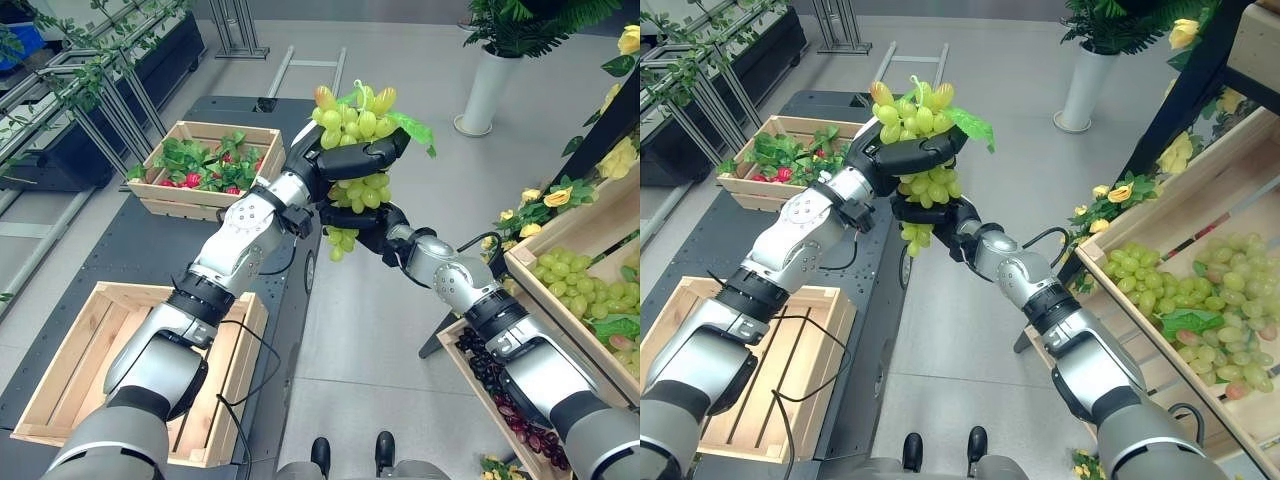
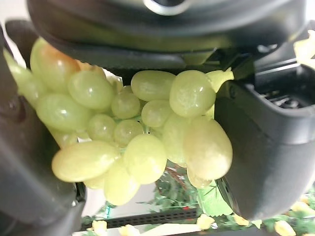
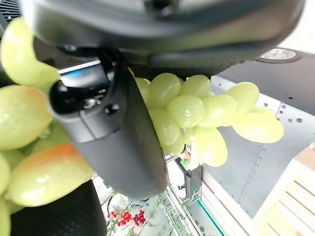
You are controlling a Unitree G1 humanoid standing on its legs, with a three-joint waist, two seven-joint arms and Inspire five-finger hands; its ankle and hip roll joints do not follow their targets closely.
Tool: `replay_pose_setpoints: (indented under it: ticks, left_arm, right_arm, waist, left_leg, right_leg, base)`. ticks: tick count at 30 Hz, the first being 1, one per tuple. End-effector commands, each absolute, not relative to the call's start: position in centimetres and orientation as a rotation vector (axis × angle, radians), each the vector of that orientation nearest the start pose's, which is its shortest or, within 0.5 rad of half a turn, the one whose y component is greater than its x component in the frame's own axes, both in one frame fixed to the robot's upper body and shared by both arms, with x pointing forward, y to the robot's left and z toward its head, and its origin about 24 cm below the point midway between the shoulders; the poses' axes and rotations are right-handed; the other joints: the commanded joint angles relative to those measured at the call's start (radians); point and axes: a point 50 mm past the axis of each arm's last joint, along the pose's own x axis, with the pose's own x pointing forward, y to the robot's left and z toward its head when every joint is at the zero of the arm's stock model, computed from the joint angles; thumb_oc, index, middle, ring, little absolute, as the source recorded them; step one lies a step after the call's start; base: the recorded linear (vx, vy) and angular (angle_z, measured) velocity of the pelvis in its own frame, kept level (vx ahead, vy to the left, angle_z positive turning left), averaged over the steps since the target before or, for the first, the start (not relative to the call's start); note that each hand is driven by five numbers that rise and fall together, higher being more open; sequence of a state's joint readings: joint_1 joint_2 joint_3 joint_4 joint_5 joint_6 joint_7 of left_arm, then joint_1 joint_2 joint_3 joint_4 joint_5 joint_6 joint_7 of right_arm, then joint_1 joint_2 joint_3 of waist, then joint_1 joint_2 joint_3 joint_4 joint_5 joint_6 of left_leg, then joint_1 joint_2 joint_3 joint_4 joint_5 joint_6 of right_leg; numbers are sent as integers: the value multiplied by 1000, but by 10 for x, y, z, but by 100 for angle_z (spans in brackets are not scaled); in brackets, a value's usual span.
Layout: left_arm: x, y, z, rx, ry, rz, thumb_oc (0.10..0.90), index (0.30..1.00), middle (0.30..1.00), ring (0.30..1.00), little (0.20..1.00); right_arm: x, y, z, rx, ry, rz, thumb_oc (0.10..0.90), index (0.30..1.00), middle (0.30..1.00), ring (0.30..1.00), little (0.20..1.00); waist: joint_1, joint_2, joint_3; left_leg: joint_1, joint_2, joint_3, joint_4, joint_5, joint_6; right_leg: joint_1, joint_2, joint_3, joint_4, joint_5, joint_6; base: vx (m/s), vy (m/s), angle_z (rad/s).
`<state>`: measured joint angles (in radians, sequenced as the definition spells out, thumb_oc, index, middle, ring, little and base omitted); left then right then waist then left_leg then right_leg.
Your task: Pick up the fruits from the basket on one side to the basket on the other side
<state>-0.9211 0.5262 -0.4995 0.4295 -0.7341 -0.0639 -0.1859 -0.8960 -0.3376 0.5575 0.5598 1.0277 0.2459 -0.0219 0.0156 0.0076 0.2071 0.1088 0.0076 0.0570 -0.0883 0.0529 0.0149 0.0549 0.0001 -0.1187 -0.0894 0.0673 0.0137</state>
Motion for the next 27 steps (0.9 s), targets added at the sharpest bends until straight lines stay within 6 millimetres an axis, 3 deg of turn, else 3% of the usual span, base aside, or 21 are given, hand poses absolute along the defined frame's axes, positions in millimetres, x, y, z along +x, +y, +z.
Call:
replay_pose_setpoints:
  ticks: [1, 2, 7, 12, 18, 27]
  left_arm:
    - [389, 129, 214, 136, -353, -433, 667, 700, 700, 700, 700]
    - [390, 130, 213, 158, -348, -420, 800, 900, 900, 900, 900]
    - [393, 140, 213, 385, -351, -354, 800, 900, 900, 900, 900]
    - [392, 140, 212, 441, -349, -361, 800, 900, 900, 900, 900]
    - [389, 142, 216, 423, -385, -389, 800, 900, 900, 900, 900]
    - [375, 140, 243, 260, -548, -499, 800, 900, 900, 900, 900]
  right_arm:
    - [387, -61, 184, 404, -24, 489, 400, 300, 300, 300, 300]
    - [387, -60, 184, 404, -23, 487, 400, 300, 300, 300, 300]
    - [388, -65, 182, 404, -13, 472, 400, 300, 300, 300, 300]
    - [389, -70, 179, 405, -10, 461, 400, 300, 300, 300, 300]
    - [389, -78, 174, 404, 1, 445, 400, 300, 300, 300, 300]
    - [390, -89, 164, 403, 30, 425, 400, 300, 300, 300, 300]
  waist:
    - [6, -9, -239]
    - [6, -8, -238]
    - [5, -8, -235]
    - [4, -6, -234]
    - [6, -7, -234]
    - [12, -11, -238]
  left_leg:
    - [-16, -44, -12, 1, -72, 5]
    - [-16, -44, -12, 1, -72, 5]
    - [-17, -43, -10, 1, -72, 5]
    - [-18, -42, -9, 1, -72, 5]
    - [-16, -41, -10, 1, -72, 3]
    - [-13, -40, -13, 1, -74, 3]
  right_leg:
    - [25, -25, -4, 2, -38, 10]
    - [25, -25, -4, 2, -38, 10]
    - [25, -24, -5, 2, -39, 11]
    - [25, -25, -3, 2, -38, 13]
    - [27, -25, -4, 2, -37, 14]
    - [31, -25, -6, 2, -39, 12]
  base:
    - [0, 0, 0]
    - [0, 0, 0]
    - [0, 0, 0]
    - [0, 0, 0]
    - [0, 0, 0]
    - [0, 0, 0]
